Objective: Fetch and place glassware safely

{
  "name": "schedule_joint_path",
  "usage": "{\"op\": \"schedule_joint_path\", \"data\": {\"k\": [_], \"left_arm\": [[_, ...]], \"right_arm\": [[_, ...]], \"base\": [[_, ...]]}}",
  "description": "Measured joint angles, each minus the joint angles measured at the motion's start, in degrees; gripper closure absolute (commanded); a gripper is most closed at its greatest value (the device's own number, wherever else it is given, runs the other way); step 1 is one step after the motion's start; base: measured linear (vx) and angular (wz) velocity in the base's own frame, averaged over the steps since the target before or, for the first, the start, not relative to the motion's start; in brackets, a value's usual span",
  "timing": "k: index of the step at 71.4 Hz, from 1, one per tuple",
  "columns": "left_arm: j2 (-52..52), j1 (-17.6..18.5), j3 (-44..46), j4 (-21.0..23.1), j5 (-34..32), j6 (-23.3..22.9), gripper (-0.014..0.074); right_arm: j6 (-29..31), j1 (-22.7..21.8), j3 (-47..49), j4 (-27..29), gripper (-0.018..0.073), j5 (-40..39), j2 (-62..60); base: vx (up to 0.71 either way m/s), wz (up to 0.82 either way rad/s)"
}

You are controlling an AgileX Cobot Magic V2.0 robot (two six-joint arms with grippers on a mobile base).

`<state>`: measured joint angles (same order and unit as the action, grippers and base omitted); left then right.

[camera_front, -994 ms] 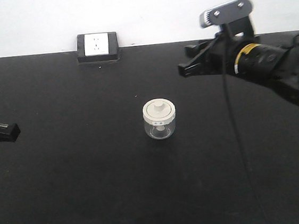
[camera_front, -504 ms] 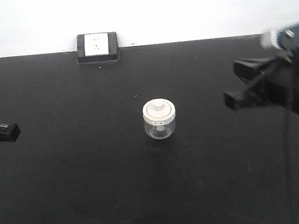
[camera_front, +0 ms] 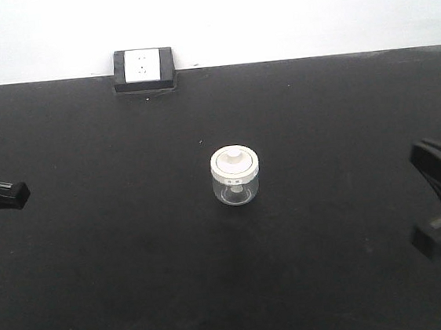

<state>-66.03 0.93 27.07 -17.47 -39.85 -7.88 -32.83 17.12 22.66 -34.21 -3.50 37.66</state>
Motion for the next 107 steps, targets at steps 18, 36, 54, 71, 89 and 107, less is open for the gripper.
{"op": "schedule_joint_path", "data": {"k": [18, 36, 54, 71, 89, 107], "left_arm": [[0.0, 0.0, 0.0, 0.0, 0.0, 0.0, 0.0603], [0.0, 0.0, 0.0, 0.0, 0.0, 0.0, 0.0603], [0.0, 0.0, 0.0, 0.0, 0.0, 0.0, 0.0603], [0.0, 0.0, 0.0, 0.0, 0.0, 0.0, 0.0603], [0.6, 0.0, 0.0, 1.0, 6.6, 0.0, 0.0603], [11.6, 0.0, 0.0, -1.3, 22.5, -3.0, 0.0603]], "right_arm": [[0.0, 0.0, -5.8, 0.0, 0.0567, 0.2, -7.9], [0.0, 0.0, -8.4, 0.0, 0.0567, 0.7, -8.5], [0.0, 0.0, -8.8, 0.0, 0.0567, 1.4, -8.5], [0.0, 0.0, -8.8, 0.0, 0.0567, 1.5, -8.5], [0.0, 0.0, -8.8, 0.0, 0.0567, 1.5, -8.5], [0.0, 0.0, -8.8, 0.0, 0.0567, 1.5, -8.5]], "base": [[0.0, 0.0], [0.0, 0.0], [0.0, 0.0], [0.0, 0.0], [0.0, 0.0], [0.0, 0.0]]}}
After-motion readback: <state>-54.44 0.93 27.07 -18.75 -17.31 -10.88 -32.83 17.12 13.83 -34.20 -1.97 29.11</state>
